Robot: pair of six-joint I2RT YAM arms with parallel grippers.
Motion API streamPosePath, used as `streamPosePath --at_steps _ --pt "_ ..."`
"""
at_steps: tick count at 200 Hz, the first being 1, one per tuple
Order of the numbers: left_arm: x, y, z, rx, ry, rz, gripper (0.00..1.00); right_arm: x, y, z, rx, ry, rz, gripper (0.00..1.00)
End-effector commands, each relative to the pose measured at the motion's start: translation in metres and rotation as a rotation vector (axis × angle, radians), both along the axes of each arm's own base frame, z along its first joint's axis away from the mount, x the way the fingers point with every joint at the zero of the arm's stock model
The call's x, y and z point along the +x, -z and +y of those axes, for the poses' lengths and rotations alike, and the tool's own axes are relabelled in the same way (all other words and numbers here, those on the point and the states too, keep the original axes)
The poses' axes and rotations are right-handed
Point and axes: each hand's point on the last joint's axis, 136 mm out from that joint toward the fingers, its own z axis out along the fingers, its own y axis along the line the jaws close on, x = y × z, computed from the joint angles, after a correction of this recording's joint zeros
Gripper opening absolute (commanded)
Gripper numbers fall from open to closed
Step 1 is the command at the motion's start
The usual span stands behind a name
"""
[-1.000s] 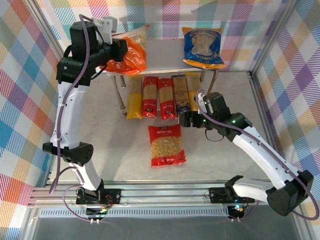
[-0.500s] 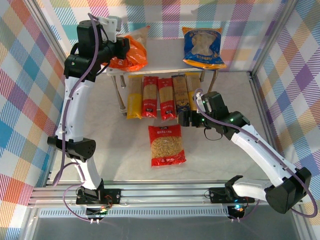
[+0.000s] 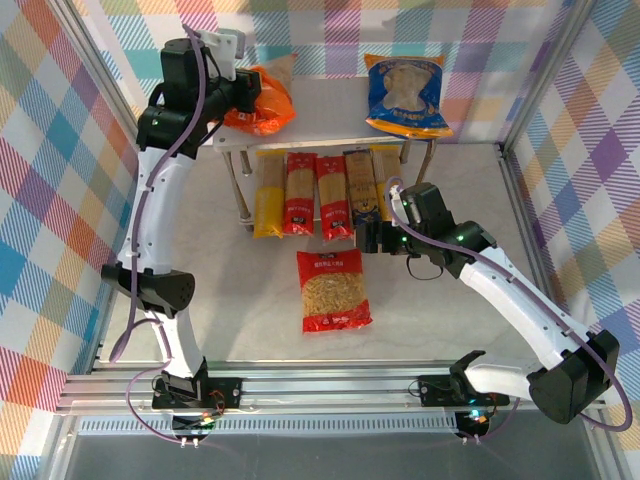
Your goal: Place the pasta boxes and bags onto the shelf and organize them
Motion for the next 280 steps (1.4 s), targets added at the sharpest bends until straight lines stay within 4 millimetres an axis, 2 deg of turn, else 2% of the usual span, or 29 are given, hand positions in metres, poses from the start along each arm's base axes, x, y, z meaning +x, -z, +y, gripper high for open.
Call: streamPosePath --at_steps 1,29,71,112,140,157,194,198,205,243,280 --pt "0.003 -0.031 0.003 -0.011 0.002 -0.130 0.00 0.002 -0.009 0.006 0.012 -0.021 -0.032 0.78" --pt "0.010 -0.007 0.002 0.021 0.003 -0.077 0.00 0.001 -0.008 0.005 0.008 -0.022 -0.028 0.78" --pt "0.010 0.032 -0.002 0.064 0.031 0.014 0.00 0.001 -0.006 0.005 0.009 -0.022 -0.025 0.79" --pt "0.004 0.061 0.001 0.097 0.034 0.081 0.25 0.001 -0.005 0.006 0.012 -0.024 -0.019 0.79" --pt "-0.004 0.075 0.004 0.117 0.030 0.123 0.48 0.001 -0.005 0.006 0.012 -0.024 -0.016 0.79" --pt "-0.010 0.083 0.005 0.124 0.034 0.148 0.54 0.001 -0.004 0.006 0.012 -0.022 -0.013 0.79" --pt "-0.019 0.099 0.007 0.137 0.040 0.184 0.59 0.000 -0.005 0.006 0.016 -0.022 -0.010 0.79" --pt "-0.019 0.100 0.007 0.138 0.039 0.188 0.69 0.000 -0.005 0.006 0.018 -0.021 -0.009 0.79" --pt "-0.021 0.103 0.007 0.139 0.040 0.194 0.74 0.000 -0.006 0.006 0.020 -0.021 -0.010 0.79" --pt "-0.018 0.109 0.008 0.133 0.031 0.201 0.75 -0.001 -0.006 0.006 0.024 -0.016 -0.005 0.79" --pt "-0.005 0.100 0.010 0.082 -0.018 0.189 0.67 -0.002 -0.007 0.006 0.030 -0.014 -0.004 0.79"
